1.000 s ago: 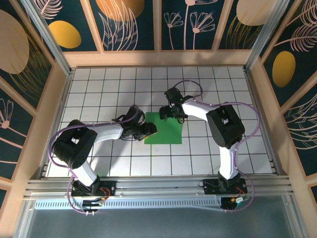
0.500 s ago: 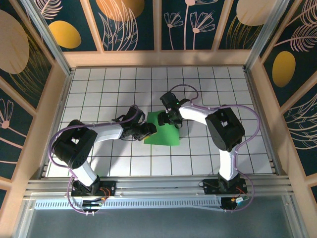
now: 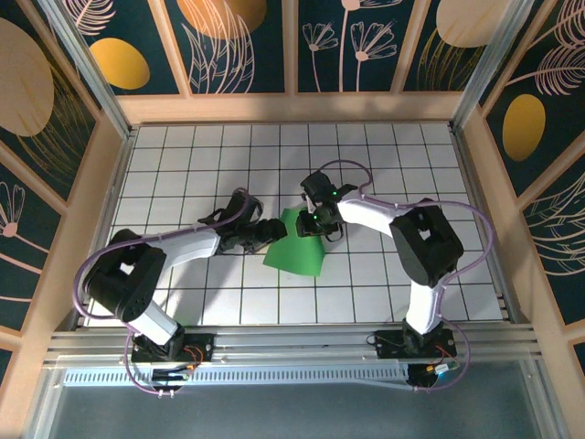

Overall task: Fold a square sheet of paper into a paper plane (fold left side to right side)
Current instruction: Pick up the square sheet of paper from the center of the table.

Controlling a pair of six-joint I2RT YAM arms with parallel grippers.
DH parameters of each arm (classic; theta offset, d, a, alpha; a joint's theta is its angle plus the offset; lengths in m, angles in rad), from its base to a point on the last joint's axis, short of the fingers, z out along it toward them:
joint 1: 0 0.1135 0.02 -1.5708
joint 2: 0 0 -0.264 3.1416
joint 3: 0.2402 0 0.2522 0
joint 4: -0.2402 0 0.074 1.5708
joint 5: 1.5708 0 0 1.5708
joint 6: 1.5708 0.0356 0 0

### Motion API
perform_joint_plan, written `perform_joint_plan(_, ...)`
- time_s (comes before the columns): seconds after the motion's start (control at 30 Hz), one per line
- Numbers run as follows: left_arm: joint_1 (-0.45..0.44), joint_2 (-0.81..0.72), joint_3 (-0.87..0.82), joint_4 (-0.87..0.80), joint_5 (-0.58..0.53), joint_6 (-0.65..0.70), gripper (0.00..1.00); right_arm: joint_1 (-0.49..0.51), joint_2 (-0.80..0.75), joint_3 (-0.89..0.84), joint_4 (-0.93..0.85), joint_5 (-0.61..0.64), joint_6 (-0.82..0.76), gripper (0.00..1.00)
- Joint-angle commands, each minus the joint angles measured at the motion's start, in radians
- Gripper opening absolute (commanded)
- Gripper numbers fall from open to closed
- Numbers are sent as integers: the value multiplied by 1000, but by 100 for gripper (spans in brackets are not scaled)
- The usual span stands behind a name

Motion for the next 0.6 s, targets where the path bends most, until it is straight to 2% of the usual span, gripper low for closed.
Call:
perform_joint_plan(0.0, 48, -72, 9, -34, -5, 56, 65, -33, -88, -41, 40, -107, 5, 38)
perform_joint_plan(0.23, 162, -230, -93, 113, 143, 140, 82, -108, -266, -125, 125, -309, 5, 35)
perform_joint_plan(0.3, 188, -293, -131, 189, 208, 164, 86, -164, -328, -147, 139, -374, 0, 34)
perform_joint_plan(0.43, 193, -374, -174, 340, 330, 179, 93, -234, -431, -179, 153, -498, 5, 30)
perform_joint_plan(0.57, 193, -379, -187, 451, 425, 155, 94, -259, -502, -171, 145, -619, 10, 28)
